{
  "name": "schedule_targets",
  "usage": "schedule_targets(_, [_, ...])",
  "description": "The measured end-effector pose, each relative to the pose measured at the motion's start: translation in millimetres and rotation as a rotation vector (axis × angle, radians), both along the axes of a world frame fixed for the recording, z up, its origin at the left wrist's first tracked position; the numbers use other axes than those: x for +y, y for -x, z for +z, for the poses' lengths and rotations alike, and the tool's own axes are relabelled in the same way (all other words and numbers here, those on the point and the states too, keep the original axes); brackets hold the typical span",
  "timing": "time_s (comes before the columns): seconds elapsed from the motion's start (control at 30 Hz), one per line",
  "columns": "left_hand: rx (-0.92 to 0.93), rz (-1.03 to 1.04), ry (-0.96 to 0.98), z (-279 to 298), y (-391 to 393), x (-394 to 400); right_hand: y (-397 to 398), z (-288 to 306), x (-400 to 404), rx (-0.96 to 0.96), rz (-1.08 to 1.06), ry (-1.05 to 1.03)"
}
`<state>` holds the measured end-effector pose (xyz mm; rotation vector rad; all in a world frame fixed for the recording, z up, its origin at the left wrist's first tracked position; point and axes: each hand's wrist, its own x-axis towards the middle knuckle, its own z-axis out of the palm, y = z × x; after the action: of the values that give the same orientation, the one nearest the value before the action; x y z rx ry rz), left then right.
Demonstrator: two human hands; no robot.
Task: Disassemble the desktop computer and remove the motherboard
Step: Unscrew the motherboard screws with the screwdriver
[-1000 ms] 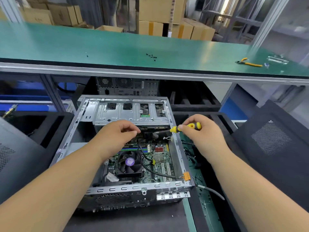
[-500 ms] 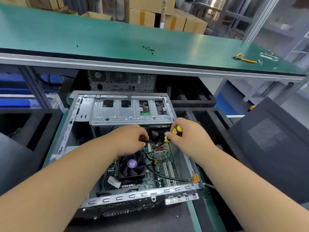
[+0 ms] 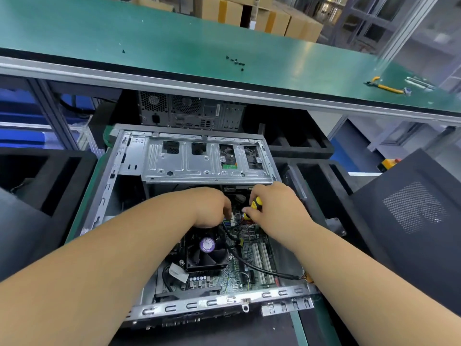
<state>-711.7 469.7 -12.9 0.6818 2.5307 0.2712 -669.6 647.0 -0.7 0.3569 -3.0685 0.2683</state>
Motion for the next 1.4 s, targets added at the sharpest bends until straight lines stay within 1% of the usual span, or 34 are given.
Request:
schedule_targets(0.3, [0.083,0.001,-0.028,-17.7,3.8,-8.0,5.0,-1.7,-2.1,-0.052,0.002,-0.026])
schedule_targets(0.43, [0.051,-0.011,-0.019,-11.4,4.6,-13.6,5.7,3.2,1.2,-0.079,-0.006,0.015])
schedule_targets(0.53, [0.002,0.031,-0.004,-2.5,8.5,-26.9,5.5,6.9,4.3,-0.113,-0.010,0.069])
schedule_targets(0.6, [-0.004,0.026,0.050,0.2,9.7,-33.5,4.7,7.9,5.1,-0.117,-0.010,0.099])
schedule_targets(0.7, [0.050,-0.018,0.251,-1.3,7.2,-32.9,3.6,6.8,3.0,-0.109,0.000,0.077])
schedule_targets(0.77, [0.082,-0.014,0.339,-4.9,5.1,-29.3,3.5,4.4,1.2,-0.098,0.000,0.039])
schedule_targets(0.87, [0.151,0.016,0.395,-9.3,1.2,-27.1,4.3,0.5,0.1,-0.073,0.005,0.000])
schedule_targets(0.97, [0.172,0.048,0.417,-10.2,-3.4,-26.2,5.4,-1.4,-0.5,-0.062,0.005,-0.011])
schedule_targets(1.07, [0.206,0.068,0.361,-14.1,-7.1,-19.0,5.5,-1.7,-0.8,-0.052,0.007,-0.016])
schedule_targets(1.2, [0.254,0.058,0.151,-19.8,-11.1,-5.2,5.6,-1.2,-1.3,-0.055,-0.008,-0.003])
schedule_targets(1.3, [0.140,0.044,-0.012,-22.2,-8.4,-1.0,5.6,-2.0,-0.4,-0.067,-0.014,0.004])
schedule_targets(1.33, [0.094,0.035,-0.043,-22.9,-7.6,0.0,5.5,-2.4,-0.3,-0.067,-0.015,0.005])
schedule_targets(1.4, [0.037,0.007,-0.037,-23.0,-6.4,3.0,5.3,-3.1,-0.2,-0.060,-0.015,0.005])
